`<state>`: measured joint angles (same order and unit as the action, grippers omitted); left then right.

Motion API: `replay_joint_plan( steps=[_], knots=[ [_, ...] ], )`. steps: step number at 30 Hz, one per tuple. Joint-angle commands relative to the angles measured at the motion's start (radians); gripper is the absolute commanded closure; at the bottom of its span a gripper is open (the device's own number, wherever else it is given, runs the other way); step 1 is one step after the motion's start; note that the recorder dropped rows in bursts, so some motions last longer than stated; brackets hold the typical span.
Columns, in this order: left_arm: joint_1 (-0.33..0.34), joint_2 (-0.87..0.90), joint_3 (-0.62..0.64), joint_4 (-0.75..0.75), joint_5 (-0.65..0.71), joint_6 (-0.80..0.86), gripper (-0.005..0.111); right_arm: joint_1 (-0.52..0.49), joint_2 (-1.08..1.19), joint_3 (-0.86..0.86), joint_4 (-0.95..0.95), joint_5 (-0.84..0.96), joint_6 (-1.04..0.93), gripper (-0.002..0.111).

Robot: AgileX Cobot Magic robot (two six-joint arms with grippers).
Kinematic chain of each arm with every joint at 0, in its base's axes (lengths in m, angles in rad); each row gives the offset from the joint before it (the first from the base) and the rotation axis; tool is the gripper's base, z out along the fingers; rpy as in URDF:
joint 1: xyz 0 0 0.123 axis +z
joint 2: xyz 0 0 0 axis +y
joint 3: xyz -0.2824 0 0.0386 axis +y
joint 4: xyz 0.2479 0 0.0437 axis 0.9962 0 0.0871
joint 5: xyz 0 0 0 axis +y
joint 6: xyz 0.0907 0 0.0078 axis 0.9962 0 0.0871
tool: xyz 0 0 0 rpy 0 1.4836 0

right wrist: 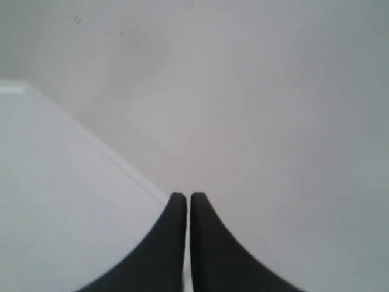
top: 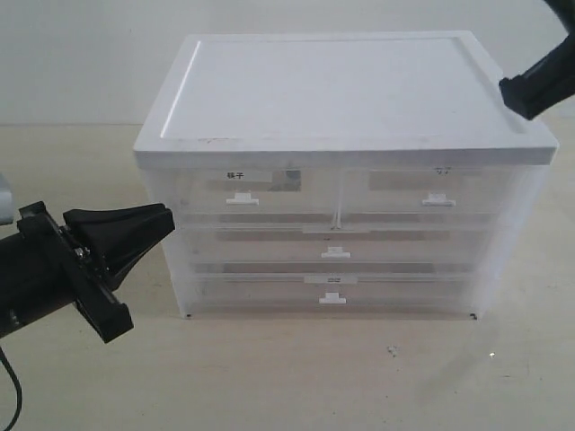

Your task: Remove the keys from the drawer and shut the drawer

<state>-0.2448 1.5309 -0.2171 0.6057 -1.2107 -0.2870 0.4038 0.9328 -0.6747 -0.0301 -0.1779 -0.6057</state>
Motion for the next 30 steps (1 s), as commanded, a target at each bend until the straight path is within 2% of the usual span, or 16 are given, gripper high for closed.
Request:
replay_joint_plan(
  steps=[1, 6, 9, 12, 14, 18, 21, 24, 25, 27, 30],
  knots=[
    [-0.009, 0.004, -0.005, 0.019, -0.01, 0.004, 0.102, 0.045, -0.004, -0.072, 0.03, 0.265, -0.313, 0.108],
    [-0.009, 0.004, -0.005, 0.019, -0.01, 0.004, 0.102, 0.018, -0.004, -0.074, -0.139, 0.274, -0.267, 0.108],
    [-0.009, 0.004, -0.005, 0.019, -0.01, 0.004, 0.102, -0.059, -0.004, -0.078, -0.163, 0.217, -0.237, 0.108],
    [-0.009, 0.004, -0.005, 0.019, -0.01, 0.004, 0.102, -0.145, -0.004, -0.11, -0.157, 0.221, -0.092, 0.108],
    [-0.009, 0.004, -0.005, 0.019, -0.01, 0.004, 0.102, -0.193, -0.003, -0.135, -0.157, 0.264, 0.026, 0.108],
    [-0.009, 0.004, -0.005, 0.019, -0.01, 0.004, 0.102, -0.209, -0.003, -0.181, -0.186, 0.396, 0.144, 0.108],
    [-0.009, 0.004, -0.005, 0.019, -0.01, 0.004, 0.102, -0.209, 0.01, -0.242, -0.413, 0.58, 0.378, 0.108],
    [-0.009, 0.004, -0.005, 0.019, -0.01, 0.004, 0.102, -0.166, 0.037, -0.298, -0.723, 0.827, 0.737, 0.108],
    [-0.009, 0.004, -0.005, 0.019, -0.01, 0.004, 0.102, -0.13, 0.046, -0.306, -0.794, 0.914, 0.78, 0.108],
    [-0.009, 0.004, -0.005, 0.019, -0.01, 0.004, 0.102, -0.047, 0.056, -0.306, -0.836, 1.034, 0.756, 0.108],
    [-0.009, 0.004, -0.005, 0.019, -0.01, 0.004, 0.102, 0.096, 0.058, -0.306, -0.778, 1.189, 0.721, 0.108]
  ],
)
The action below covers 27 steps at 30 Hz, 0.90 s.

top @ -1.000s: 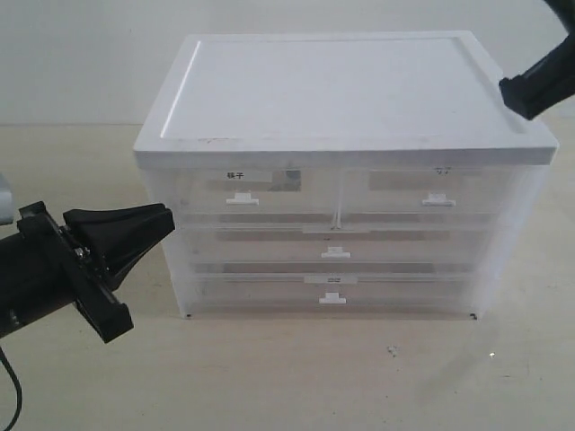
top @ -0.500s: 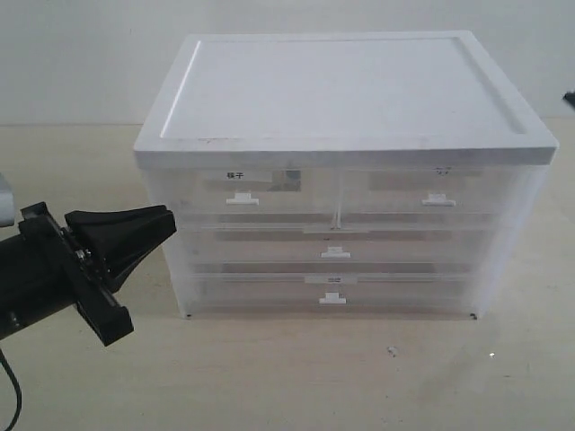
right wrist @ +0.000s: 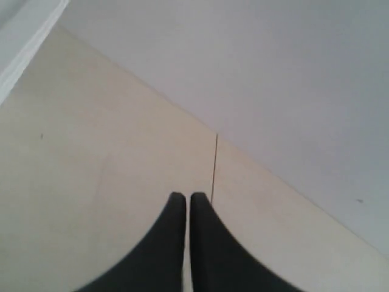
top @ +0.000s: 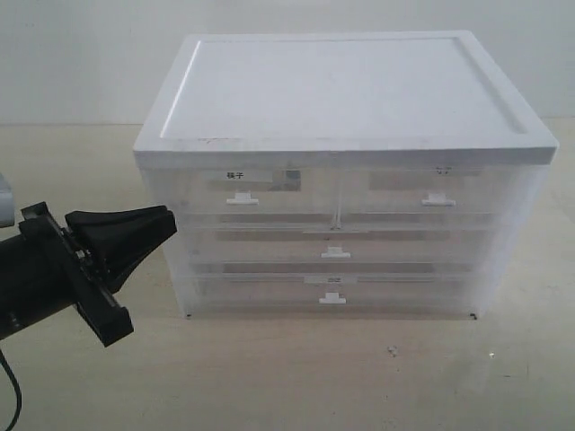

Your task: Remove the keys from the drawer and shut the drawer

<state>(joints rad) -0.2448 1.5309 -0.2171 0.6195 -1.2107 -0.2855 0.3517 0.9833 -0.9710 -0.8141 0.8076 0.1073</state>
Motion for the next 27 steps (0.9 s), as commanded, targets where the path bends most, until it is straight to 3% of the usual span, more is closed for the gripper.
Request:
replay_joint_plan(
  steps=[1, 3, 9, 14, 16, 20, 23, 27],
  knots=[
    [-0.009, 0.004, -0.005, 0.005, -0.01, 0.003, 0.102, 0.192, 0.007, -0.01, 0.029, 0.265, -0.007, 0.108],
    [-0.009, 0.004, -0.005, 0.007, -0.01, 0.003, 0.102, 0.255, 0.007, -0.01, 0.099, 0.413, -0.035, 0.108],
    [-0.009, 0.004, -0.005, 0.024, -0.01, 0.003, 0.102, 0.311, -0.061, 0.065, 0.441, 0.398, -0.245, 0.108],
    [-0.009, 0.004, -0.005, 0.036, -0.01, -0.003, 0.102, 0.398, -0.082, 0.269, 0.576, 0.162, -0.467, 0.108],
    [-0.009, 0.004, -0.005, 0.036, -0.01, -0.005, 0.102, 0.443, -0.063, 0.345, 0.566, 0.022, -0.458, 0.104],
    [-0.009, 0.004, -0.005, 0.036, -0.01, -0.005, 0.102, 0.521, 0.016, 0.43, 0.4, -0.203, -0.334, 0.09],
    [-0.009, 0.004, -0.005, 0.034, -0.01, -0.002, 0.102, 0.596, 0.093, 0.428, 0.24, -0.239, -0.228, 0.087],
    [-0.009, 0.004, -0.005, 0.031, -0.01, -0.002, 0.102, 0.759, 0.273, 0.425, -0.284, -0.229, 0.199, 0.087]
  ],
)
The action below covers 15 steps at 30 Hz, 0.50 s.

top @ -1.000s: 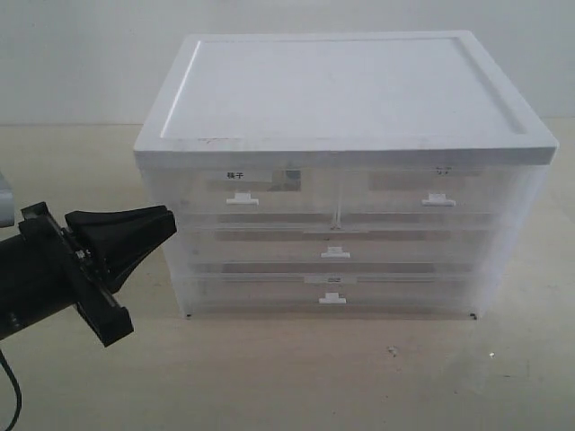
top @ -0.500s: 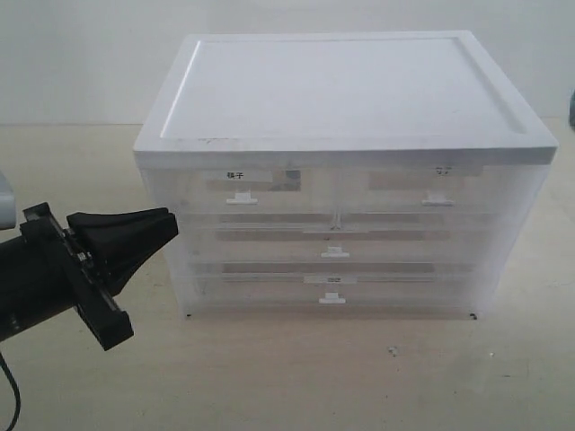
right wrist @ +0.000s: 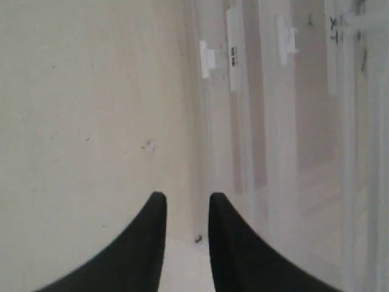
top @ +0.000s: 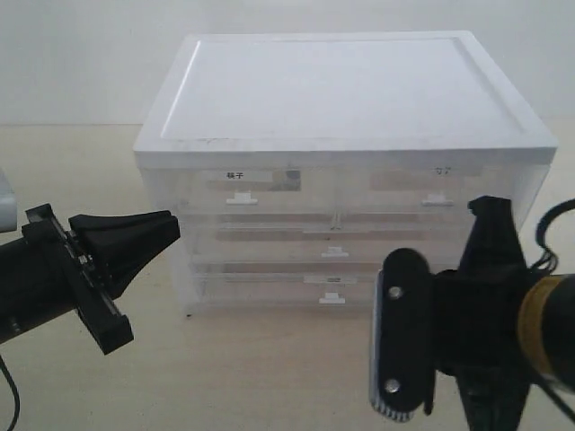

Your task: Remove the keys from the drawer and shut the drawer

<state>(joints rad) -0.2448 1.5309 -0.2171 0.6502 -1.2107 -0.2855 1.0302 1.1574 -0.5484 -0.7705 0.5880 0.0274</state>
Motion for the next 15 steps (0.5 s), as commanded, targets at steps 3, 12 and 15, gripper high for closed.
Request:
replay_joint_plan(
  steps=[3, 12, 15],
  knots=[
    [-0.009, 0.004, -0.005, -0.003, -0.01, -0.002, 0.102, 0.097, 0.257, 0.003, -0.669, -0.005, 0.614, 0.087],
    [-0.009, 0.004, -0.005, -0.003, -0.01, 0.002, 0.102, 0.097, 0.351, 0.0, -0.974, 0.07, 0.921, 0.087],
    [-0.009, 0.004, -0.005, -0.003, -0.01, 0.002, 0.102, 0.095, 0.351, 0.0, -0.974, 0.077, 0.932, 0.087]
  ],
)
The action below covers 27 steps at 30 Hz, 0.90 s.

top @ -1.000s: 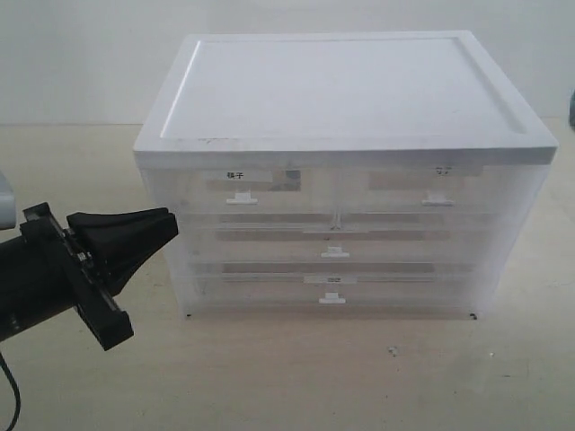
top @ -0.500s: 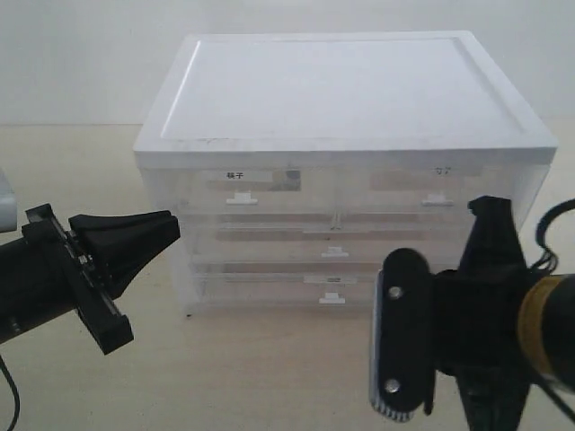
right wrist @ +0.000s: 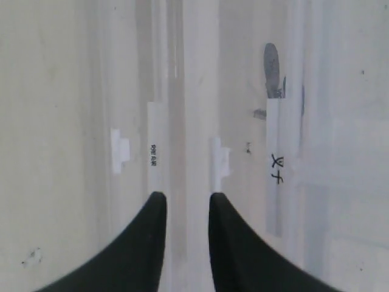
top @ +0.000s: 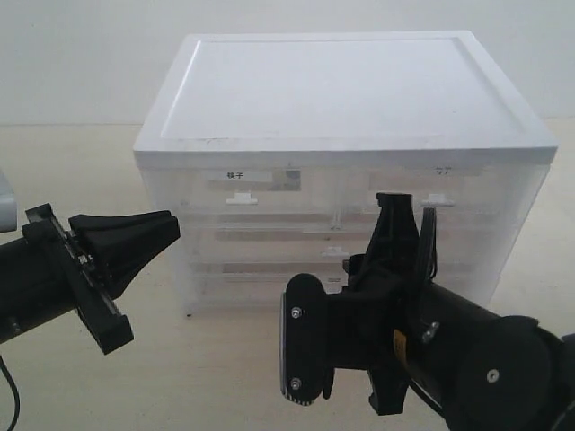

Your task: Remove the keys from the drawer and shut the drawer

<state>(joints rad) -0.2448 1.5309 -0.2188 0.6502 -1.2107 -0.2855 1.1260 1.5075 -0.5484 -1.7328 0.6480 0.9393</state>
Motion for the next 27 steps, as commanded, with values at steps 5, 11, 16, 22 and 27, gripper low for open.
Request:
replay_joint_plan(
  steps=[5, 11, 16, 22, 27],
  knots=[
    [-0.009, 0.004, -0.004, 0.001, -0.01, 0.003, 0.102, 0.0, 0.002, -0.001, -0.012, 0.036, 0.02, 0.087],
    [-0.009, 0.004, -0.004, 0.001, -0.01, 0.003, 0.102, 0.0, 0.027, -0.001, -0.012, 0.035, -0.029, 0.087],
    [-0.009, 0.004, -0.004, 0.001, -0.01, 0.003, 0.102, 0.0, 0.095, -0.029, -0.012, 0.122, -0.033, 0.087],
    [-0.009, 0.004, -0.004, -0.003, -0.01, 0.003, 0.102, 0.0, 0.11, -0.047, -0.012, 0.144, -0.014, 0.087],
    [-0.009, 0.004, -0.004, 0.001, -0.01, 0.003, 0.102, 0.0, 0.11, -0.07, -0.012, 0.133, -0.003, 0.087]
  ],
)
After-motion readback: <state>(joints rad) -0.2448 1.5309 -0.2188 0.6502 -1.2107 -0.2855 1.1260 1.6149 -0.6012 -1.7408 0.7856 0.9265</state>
